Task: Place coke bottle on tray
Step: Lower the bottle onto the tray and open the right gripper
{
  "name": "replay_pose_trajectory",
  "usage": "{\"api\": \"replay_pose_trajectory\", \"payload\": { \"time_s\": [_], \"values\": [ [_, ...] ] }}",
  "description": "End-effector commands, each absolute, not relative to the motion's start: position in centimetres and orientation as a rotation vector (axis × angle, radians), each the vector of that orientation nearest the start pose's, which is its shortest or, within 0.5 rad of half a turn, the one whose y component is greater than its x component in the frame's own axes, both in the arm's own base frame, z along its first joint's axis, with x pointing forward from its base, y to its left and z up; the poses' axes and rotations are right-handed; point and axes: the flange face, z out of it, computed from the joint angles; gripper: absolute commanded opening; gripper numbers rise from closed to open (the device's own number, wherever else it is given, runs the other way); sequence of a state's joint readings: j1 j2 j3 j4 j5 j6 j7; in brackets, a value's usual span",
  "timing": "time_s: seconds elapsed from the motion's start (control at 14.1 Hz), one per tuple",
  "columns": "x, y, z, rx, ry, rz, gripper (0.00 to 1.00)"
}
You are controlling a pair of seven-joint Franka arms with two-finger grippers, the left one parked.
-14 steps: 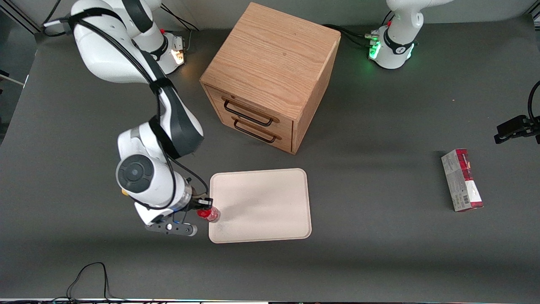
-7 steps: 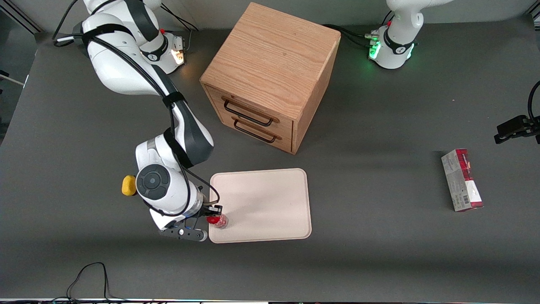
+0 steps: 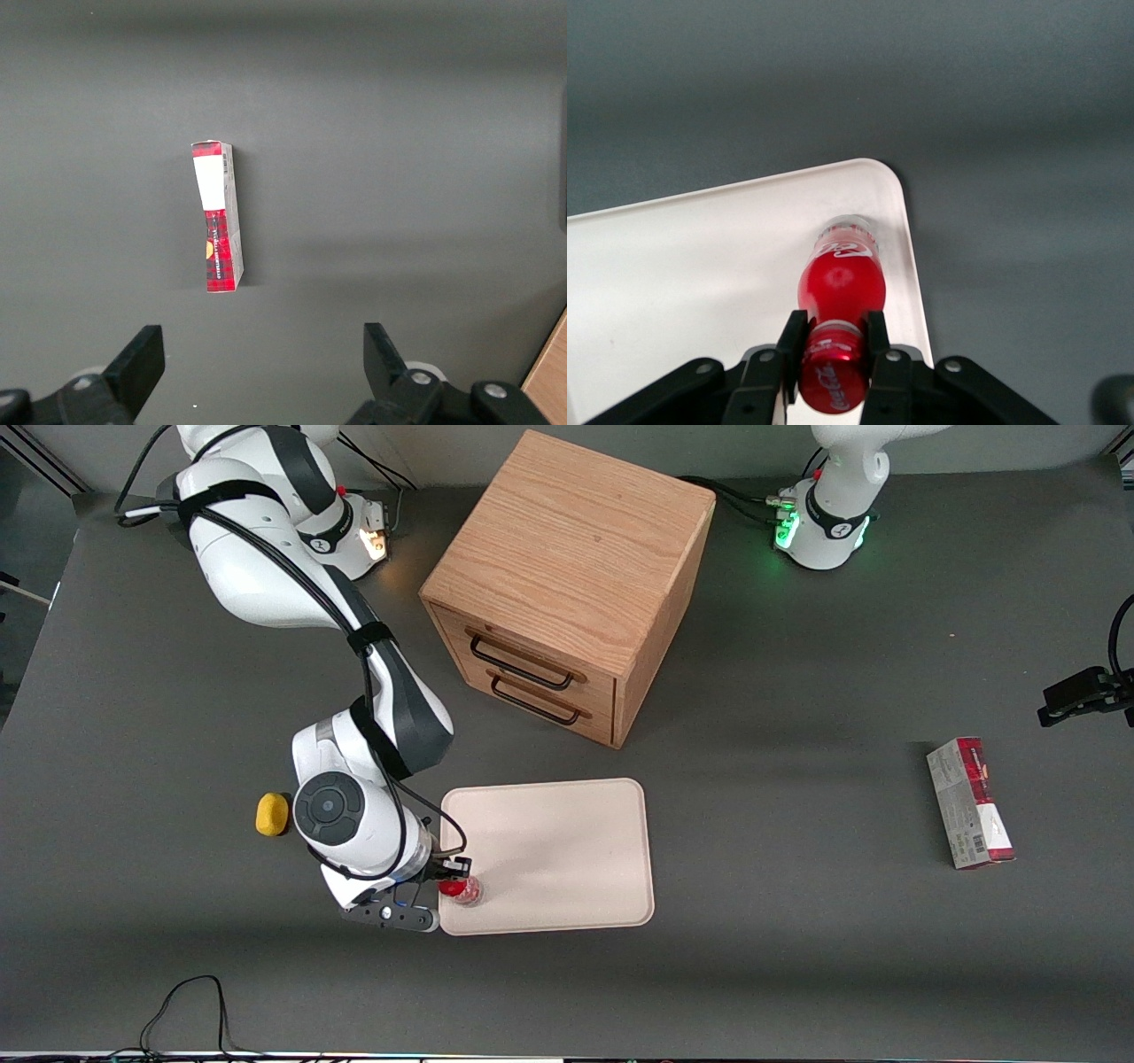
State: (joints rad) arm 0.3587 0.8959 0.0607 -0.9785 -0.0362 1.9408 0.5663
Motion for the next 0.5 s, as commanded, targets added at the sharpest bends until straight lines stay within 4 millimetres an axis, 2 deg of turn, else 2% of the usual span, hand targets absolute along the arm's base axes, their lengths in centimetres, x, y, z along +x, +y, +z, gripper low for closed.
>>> {"api": "replay_pose_trajectory", "payload": {
  "time_s": [0.0,0.07,0.14,0.43],
  "values": [
    [72.8,30.61,33.41,-3.074,0.278,-0.116,0.33],
    [72.8,30.59,33.35,-3.077,0.275,-0.119,0.94],
    [72.87,30.58,33.35,-3.094,0.261,-0.145,1.0],
    [72.76,30.9,33.37,-3.111,0.247,-0.163,1.0]
  ]
}}
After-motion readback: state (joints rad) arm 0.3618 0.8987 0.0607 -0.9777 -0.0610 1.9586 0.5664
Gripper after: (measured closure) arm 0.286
